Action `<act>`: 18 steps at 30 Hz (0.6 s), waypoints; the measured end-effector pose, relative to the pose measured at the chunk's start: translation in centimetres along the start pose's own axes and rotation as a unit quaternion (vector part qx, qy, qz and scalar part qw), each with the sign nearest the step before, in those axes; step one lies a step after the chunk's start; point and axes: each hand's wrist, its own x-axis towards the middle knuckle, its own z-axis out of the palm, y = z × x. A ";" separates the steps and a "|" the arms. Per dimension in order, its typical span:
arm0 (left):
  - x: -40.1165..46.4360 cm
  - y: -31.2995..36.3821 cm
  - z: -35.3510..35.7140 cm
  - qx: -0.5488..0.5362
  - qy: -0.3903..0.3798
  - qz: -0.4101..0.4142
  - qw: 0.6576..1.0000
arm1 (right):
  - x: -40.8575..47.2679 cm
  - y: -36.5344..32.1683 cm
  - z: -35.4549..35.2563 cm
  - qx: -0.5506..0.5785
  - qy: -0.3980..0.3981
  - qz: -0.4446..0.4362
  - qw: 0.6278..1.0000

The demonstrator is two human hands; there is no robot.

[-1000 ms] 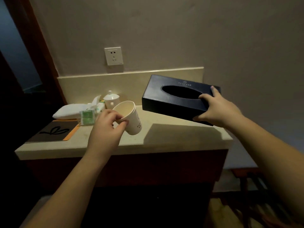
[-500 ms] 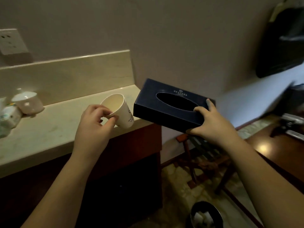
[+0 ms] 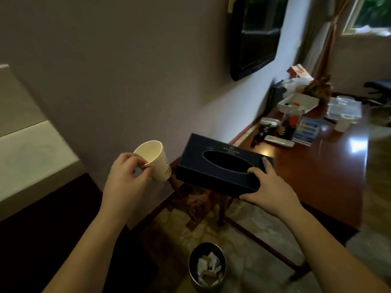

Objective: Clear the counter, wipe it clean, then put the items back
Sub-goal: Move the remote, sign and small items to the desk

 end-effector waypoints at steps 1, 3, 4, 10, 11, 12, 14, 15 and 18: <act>0.5 1.1 2.0 0.000 -0.013 0.000 1.000 | 0.2 2.2 -0.3 0.000 -0.002 0.013 1.000; 1.4 3.4 5.7 0.002 -0.039 0.002 0.999 | 0.6 6.4 -0.7 0.000 -0.005 0.036 0.999; 1.8 4.6 7.7 0.001 -0.054 0.000 0.999 | 0.9 8.5 -0.9 0.000 -0.008 0.048 0.999; 4.2 11.6 19.3 0.007 -0.130 -0.015 0.991 | 2.0 20.8 -3.1 -0.002 -0.020 0.115 0.993; 4.5 12.8 21.0 0.007 -0.141 -0.017 0.990 | 2.0 22.6 -3.5 -0.007 -0.016 0.125 0.992; 4.7 13.9 22.7 0.005 -0.151 -0.018 0.988 | 2.0 24.4 -3.8 -0.010 -0.013 0.134 0.991; 5.1 15.9 25.7 0.001 -0.162 -0.014 0.987 | 1.9 27.6 -4.3 -0.011 -0.008 0.151 0.988; 5.3 16.8 27.1 0.004 -0.165 -0.006 0.986 | 1.9 29.0 -4.6 -0.008 -0.006 0.158 0.987; 6.0 19.2 30.5 0.009 -0.179 0.025 0.984 | 1.8 32.4 -5.4 -0.007 -0.006 0.181 0.984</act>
